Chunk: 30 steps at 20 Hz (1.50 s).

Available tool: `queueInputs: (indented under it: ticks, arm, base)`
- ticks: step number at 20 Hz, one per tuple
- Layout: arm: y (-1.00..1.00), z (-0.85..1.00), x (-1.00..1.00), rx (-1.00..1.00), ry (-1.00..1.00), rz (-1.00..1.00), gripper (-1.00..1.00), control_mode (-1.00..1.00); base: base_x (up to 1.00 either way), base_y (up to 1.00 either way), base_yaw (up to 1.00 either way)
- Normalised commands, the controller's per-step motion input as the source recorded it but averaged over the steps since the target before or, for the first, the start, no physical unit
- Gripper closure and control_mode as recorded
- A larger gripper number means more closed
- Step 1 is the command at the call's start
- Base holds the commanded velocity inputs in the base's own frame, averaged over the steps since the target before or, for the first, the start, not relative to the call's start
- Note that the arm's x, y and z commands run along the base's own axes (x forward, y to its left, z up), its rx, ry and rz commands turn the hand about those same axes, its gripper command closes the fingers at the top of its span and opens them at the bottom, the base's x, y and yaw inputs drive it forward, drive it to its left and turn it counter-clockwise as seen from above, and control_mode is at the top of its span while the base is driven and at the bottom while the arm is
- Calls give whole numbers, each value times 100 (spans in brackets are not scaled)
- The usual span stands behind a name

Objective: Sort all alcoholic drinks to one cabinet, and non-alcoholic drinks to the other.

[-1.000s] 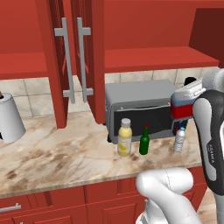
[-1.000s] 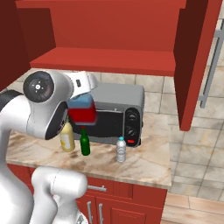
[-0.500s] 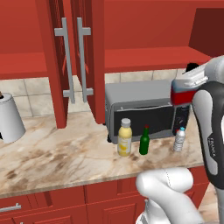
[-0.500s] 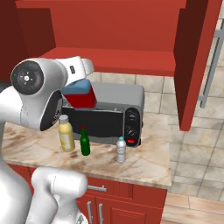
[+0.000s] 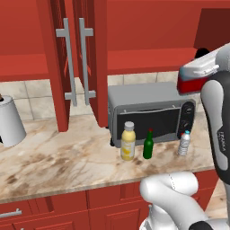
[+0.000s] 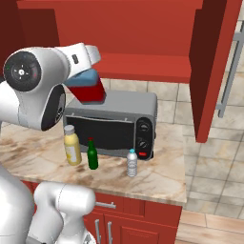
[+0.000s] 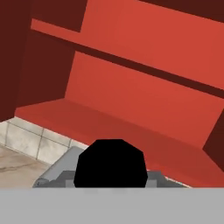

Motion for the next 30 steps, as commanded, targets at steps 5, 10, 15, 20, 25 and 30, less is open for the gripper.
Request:
queueInputs:
  ticks: [5, 10, 15, 20, 25, 30]
  arm:
    - [0, 15, 1, 0, -9, 0, 100, -100]
    - [0, 23, 0, 0, -13, 0, 100, -100]
    - [1, 25, 1, 0, -9, 1, 100, -100]
    - [1, 9, 14, 0, -2, 2, 100, -100]
    - [0, 0, 27, 0, 0, 4, 100, -100]
    - [0, 0, 32, 0, 0, 4, 100, -100]
  base:
    - [0, 0, 0]
    - [0, 0, 0]
    - [0, 0, 0]
    - [0, 0, 0]
    - [0, 0, 0]
    - [0, 0, 0]
